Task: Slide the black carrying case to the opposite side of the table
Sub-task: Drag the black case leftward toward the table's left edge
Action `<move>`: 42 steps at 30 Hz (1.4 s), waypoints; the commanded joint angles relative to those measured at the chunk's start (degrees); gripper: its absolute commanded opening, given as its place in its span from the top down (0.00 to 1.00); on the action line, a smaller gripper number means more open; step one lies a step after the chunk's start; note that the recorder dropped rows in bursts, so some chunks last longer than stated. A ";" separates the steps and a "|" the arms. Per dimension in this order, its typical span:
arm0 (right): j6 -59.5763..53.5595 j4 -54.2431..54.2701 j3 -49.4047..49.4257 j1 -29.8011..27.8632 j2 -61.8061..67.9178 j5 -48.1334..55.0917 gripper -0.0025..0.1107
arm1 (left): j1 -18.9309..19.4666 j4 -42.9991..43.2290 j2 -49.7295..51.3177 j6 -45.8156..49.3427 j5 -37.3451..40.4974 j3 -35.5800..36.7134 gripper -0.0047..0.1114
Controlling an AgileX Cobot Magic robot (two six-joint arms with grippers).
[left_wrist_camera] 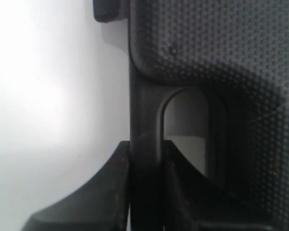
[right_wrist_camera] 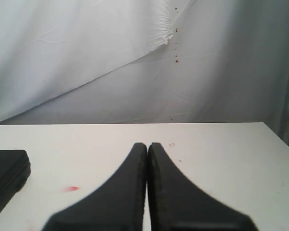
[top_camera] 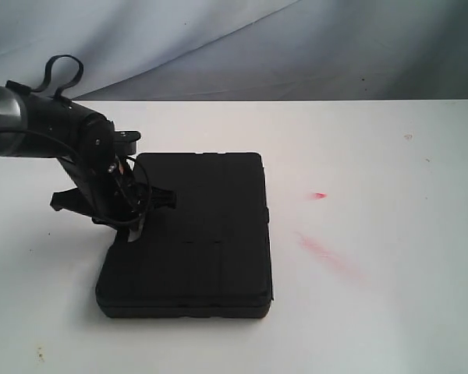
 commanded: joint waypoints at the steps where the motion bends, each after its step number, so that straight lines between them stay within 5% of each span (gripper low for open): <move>1: -0.30 0.71 0.17 -0.49 -0.19 -0.52 0.98 | 2.48 1.92 -0.98 2.97 0.54 1.03 0.96; 42: -0.30 0.71 0.17 -0.49 -0.19 -0.52 0.98 | 14.85 8.08 -2.92 4.82 -2.65 7.80 0.96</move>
